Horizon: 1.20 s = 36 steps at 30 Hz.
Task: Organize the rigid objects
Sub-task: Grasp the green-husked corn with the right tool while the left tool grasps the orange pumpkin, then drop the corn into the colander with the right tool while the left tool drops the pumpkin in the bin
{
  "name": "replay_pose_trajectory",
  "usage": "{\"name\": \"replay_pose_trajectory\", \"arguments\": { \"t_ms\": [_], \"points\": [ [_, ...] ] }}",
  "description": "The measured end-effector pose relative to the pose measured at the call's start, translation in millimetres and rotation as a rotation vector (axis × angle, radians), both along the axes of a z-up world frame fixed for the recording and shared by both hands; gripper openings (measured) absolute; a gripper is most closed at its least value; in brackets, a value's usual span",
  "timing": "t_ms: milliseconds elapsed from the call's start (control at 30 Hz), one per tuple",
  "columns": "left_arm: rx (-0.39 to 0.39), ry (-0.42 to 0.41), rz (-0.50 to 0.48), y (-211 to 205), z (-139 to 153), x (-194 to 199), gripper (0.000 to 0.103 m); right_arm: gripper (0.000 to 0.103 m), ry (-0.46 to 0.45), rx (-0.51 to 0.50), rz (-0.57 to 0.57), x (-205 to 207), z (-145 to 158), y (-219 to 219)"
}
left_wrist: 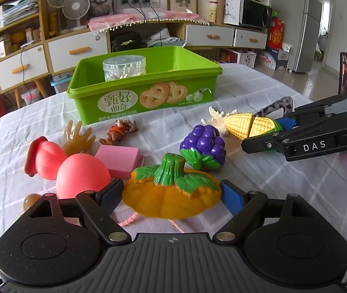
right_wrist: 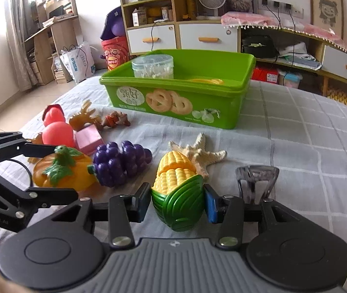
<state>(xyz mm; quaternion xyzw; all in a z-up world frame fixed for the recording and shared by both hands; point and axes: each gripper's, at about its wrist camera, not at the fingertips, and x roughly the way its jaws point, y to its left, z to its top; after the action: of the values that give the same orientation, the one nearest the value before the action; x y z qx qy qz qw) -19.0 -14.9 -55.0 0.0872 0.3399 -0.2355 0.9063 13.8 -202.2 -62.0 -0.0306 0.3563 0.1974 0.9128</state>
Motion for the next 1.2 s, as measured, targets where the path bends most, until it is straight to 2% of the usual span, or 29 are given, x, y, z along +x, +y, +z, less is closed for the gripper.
{"name": "replay_pose_trajectory", "arguments": {
  "t_ms": [633,733,933,1200],
  "points": [
    [-0.068,-0.017,0.020,3.0,18.0,6.0,0.085,0.022,-0.037,0.051,-0.005,-0.3,23.9,1.4],
    [-0.074,-0.017,0.021,3.1,20.4,8.4,0.080,0.022,-0.044,0.059,-0.009,0.4,27.8,1.6],
    [-0.093,-0.005,0.035,2.3,21.8,13.3,0.080,0.022,-0.051,0.077,-0.018,4.0,35.1,2.2],
    [-0.111,-0.029,0.042,0.8,28.2,17.2,0.080,0.022,-0.054,0.097,-0.034,9.0,41.7,3.1]
  ]
}}
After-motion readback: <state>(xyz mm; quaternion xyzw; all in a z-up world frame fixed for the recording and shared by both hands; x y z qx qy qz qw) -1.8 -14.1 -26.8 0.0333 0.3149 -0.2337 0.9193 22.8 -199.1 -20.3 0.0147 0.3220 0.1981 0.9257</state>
